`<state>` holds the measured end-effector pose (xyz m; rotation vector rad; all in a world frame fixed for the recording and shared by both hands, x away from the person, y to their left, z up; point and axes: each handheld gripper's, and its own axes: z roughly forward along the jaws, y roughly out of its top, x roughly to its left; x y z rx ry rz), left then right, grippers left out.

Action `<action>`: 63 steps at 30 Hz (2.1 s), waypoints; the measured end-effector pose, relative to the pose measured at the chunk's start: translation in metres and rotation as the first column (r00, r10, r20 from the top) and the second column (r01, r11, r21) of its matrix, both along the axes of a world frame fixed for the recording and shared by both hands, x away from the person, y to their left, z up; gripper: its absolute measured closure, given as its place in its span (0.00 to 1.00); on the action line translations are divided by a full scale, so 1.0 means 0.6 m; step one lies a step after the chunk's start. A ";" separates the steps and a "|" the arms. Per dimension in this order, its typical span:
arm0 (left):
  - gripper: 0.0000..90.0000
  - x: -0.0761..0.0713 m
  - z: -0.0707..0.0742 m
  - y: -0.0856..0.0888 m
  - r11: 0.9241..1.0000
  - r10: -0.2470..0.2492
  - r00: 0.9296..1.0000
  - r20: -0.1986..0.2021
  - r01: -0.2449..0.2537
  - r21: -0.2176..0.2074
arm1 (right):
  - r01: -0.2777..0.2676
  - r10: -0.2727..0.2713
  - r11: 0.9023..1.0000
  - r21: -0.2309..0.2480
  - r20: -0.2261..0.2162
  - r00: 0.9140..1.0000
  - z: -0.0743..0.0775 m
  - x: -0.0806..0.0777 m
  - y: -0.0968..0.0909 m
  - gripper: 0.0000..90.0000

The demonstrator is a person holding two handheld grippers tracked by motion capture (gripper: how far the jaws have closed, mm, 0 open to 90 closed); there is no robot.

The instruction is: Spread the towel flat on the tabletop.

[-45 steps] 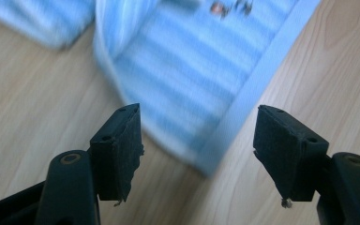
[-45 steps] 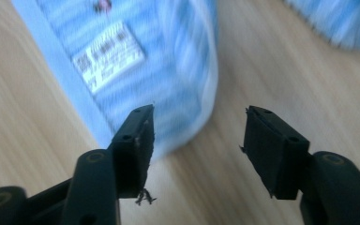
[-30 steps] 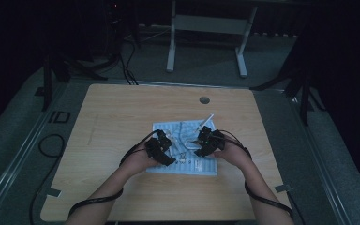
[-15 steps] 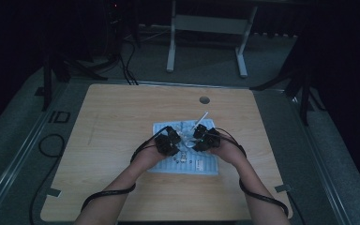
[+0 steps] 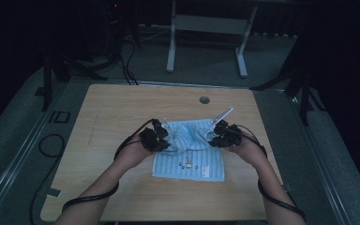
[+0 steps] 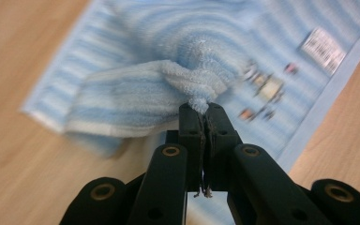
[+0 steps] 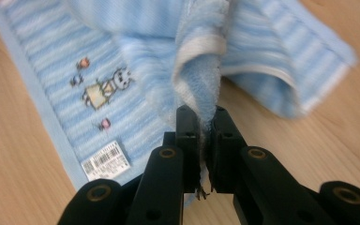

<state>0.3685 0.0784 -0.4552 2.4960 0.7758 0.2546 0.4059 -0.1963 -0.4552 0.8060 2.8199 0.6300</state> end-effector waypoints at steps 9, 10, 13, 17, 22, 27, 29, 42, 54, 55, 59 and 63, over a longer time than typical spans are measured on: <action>0.96 0.042 0.001 0.047 0.991 0.131 0.991 0.014 -0.132 0.004 | 0.070 -0.070 0.997 0.022 -0.026 0.997 0.003 0.009 -0.046 0.93; 0.96 0.050 -0.003 0.051 0.989 0.146 0.989 0.011 -0.146 0.012 | 0.077 -0.075 0.997 0.027 -0.050 0.996 -0.003 0.014 -0.054 0.93; 0.96 0.070 -0.021 0.056 0.982 0.188 0.982 0.009 -0.188 0.030 | 0.093 -0.090 0.995 0.030 -0.079 0.993 -0.015 0.020 -0.060 0.93; 0.95 0.092 -0.045 0.058 0.976 0.217 0.976 -0.028 -0.217 0.023 | 0.118 -0.118 0.993 -0.005 -0.100 0.988 -0.038 0.029 -0.062 0.95; 0.94 0.101 -0.066 0.053 0.973 0.227 0.973 -0.038 -0.224 0.056 | 0.144 -0.143 0.990 -0.003 -0.127 0.982 -0.055 0.038 -0.065 0.95; 0.64 0.104 -0.061 0.062 0.952 0.303 0.953 -0.024 -0.302 0.042 | 0.219 -0.220 0.976 -0.019 -0.095 0.971 -0.059 0.048 -0.075 0.77; 0.59 0.097 -0.053 0.069 0.955 0.295 0.955 -0.019 -0.294 0.044 | 0.239 -0.240 0.971 -0.024 -0.088 0.967 -0.057 0.048 -0.082 0.74; 0.53 -0.025 -0.065 0.032 0.999 0.036 0.993 -0.114 -0.033 0.024 | 0.129 -0.131 0.991 -0.033 -0.089 0.987 -0.078 -0.028 -0.073 0.67; 0.53 -0.047 -0.120 -0.013 0.998 -0.038 0.989 -0.141 0.046 0.052 | 0.082 -0.087 0.994 -0.077 -0.062 0.994 -0.111 -0.057 -0.048 0.68; 0.53 -0.043 -0.120 -0.014 0.997 -0.041 0.990 -0.135 0.050 0.063 | 0.085 -0.090 0.993 -0.082 -0.059 0.994 -0.111 -0.057 -0.047 0.67; 0.53 -0.014 -0.120 -0.016 0.997 -0.029 0.991 -0.134 0.039 0.073 | 0.088 -0.093 0.992 -0.087 -0.055 0.994 -0.111 -0.043 -0.042 0.67; 0.53 0.019 -0.121 -0.018 0.997 -0.021 0.993 -0.118 0.030 0.072 | 0.107 -0.112 0.991 -0.082 -0.055 0.992 -0.112 -0.023 -0.039 0.67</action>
